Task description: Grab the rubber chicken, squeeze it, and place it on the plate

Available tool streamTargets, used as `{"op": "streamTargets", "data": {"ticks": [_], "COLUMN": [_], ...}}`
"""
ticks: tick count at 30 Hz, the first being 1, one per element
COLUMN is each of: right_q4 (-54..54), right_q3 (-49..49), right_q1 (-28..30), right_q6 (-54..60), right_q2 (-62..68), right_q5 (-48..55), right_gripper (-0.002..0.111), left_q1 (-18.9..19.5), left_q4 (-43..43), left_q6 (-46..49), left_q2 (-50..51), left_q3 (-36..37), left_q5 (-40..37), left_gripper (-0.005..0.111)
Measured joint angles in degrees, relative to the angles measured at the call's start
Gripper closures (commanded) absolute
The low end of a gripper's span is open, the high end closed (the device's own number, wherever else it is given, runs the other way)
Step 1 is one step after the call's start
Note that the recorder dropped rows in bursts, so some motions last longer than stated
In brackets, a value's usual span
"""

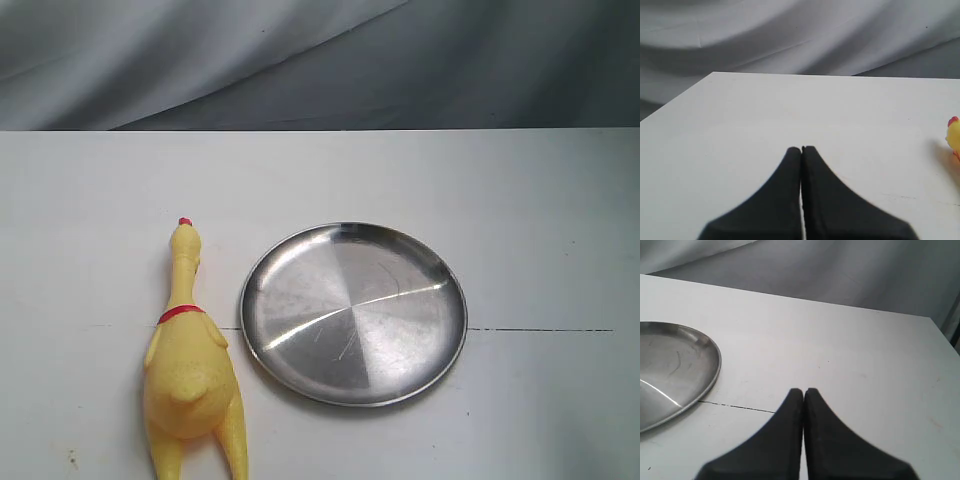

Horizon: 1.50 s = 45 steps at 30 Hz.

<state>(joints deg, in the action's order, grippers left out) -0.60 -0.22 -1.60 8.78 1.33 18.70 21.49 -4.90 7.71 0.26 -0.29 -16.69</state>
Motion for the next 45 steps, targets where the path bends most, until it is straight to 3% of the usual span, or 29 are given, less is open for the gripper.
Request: {"op": "streamTargets", "data": {"ticks": [7, 17, 23, 31, 38, 45], "right_q4": [0.0, 0.0, 0.0, 0.0, -1.7, -1.9], "right_q3": [0.0, 0.0, 0.0, 0.0, 0.0, 0.0], "right_q1": [0.0, 0.0, 0.0, 0.0, 0.0, 0.0], "right_q6": [0.0, 0.0, 0.0, 0.0, 0.0, 0.0], "right_q2": [0.0, 0.0, 0.0, 0.0, 0.0, -0.1], "right_q5": [0.0, 0.0, 0.0, -0.5, -28.1, -47.6], "right_gripper": [0.108, 0.108, 0.108, 0.108, 0.108, 0.108], "left_q1": [0.0, 0.0, 0.0, 0.0, 0.0, 0.0], "left_q4": [-0.1, -4.9, -14.4, -16.5, -20.6, -21.3], "left_q6": [0.0, 0.0, 0.0, 0.0, 0.0, -2.4], "left_q2": [0.0, 0.0, 0.0, 0.0, 0.0, 0.0], "left_q3": [0.0, 0.0, 0.0, 0.0, 0.0, 0.0], "left_q5": [0.7, 10.0, 14.4, 18.9, 22.2, 22.7], "left_gripper": [0.107, 0.107, 0.107, 0.107, 0.107, 0.107]}}
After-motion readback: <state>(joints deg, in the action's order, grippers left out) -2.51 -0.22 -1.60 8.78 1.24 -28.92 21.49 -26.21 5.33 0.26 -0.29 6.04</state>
